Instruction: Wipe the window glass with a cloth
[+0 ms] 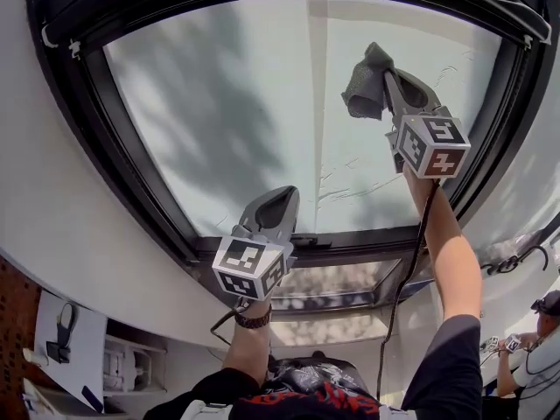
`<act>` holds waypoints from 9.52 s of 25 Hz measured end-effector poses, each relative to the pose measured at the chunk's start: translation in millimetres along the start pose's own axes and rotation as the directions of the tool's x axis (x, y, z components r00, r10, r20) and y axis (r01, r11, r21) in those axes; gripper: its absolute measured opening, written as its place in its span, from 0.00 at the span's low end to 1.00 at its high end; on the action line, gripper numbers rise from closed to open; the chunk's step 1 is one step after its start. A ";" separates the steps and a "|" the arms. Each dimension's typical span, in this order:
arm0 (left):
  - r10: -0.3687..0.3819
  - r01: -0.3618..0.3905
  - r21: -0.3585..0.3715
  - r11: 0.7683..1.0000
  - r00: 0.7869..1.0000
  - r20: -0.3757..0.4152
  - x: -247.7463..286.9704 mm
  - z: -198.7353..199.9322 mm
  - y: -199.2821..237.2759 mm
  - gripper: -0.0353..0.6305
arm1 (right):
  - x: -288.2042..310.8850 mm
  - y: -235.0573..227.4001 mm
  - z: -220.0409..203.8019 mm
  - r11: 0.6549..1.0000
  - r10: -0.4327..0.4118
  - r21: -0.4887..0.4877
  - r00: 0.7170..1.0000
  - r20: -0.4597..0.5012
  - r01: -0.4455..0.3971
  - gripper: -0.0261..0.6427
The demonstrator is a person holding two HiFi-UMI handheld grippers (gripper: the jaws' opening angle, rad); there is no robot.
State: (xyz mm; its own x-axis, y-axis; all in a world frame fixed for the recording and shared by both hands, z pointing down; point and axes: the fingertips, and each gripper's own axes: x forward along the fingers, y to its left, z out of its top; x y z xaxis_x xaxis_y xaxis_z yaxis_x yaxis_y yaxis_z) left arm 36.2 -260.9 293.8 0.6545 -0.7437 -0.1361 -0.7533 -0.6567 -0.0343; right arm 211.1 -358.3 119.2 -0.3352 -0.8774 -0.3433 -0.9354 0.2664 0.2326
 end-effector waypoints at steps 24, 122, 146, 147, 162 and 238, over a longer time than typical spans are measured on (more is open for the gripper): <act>-0.101 0.101 0.005 0.995 0.995 0.026 70.0 -2.3 -76.4 0.05 | -78.0 -166.3 -10.0 0.969 -0.248 -0.031 0.968 -0.040 0.247 0.06; 0.072 -0.071 0.022 0.997 0.997 -0.039 27.1 -20.5 -33.5 0.05 | -35.2 27.6 -16.6 0.973 0.202 0.102 0.977 0.073 -0.209 0.06; 0.561 -0.561 0.041 0.827 0.828 0.013 -239.6 20.0 174.5 0.05 | 122.3 467.2 -51.1 0.759 0.638 0.154 0.770 0.015 -0.633 0.06; 0.560 -0.560 0.039 0.828 0.828 0.013 -241.6 19.7 177.1 0.05 | 121.5 467.0 -52.2 0.762 0.635 0.156 0.773 0.013 -0.629 0.06; 0.404 -0.404 0.004 0.915 0.915 0.000 -166.0 4.2 152.5 0.05 | 86.2 352.0 -79.9 0.844 0.524 0.151 0.852 -0.023 -0.515 0.06; 0.510 -0.510 0.010 0.860 0.860 0.015 -239.5 9.9 200.4 0.05 | 101.8 454.7 -136.3 0.801 0.569 0.241 0.822 -0.028 -0.547 0.06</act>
State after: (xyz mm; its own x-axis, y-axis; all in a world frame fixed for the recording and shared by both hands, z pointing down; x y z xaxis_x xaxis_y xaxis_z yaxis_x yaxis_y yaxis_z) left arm -272.1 -213.1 309.8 0.1781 -0.9726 -0.1496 -0.9824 -0.1845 0.0301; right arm -233.0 -381.0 314.1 -0.8048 -0.5804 -0.1243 -0.5935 0.7899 0.1546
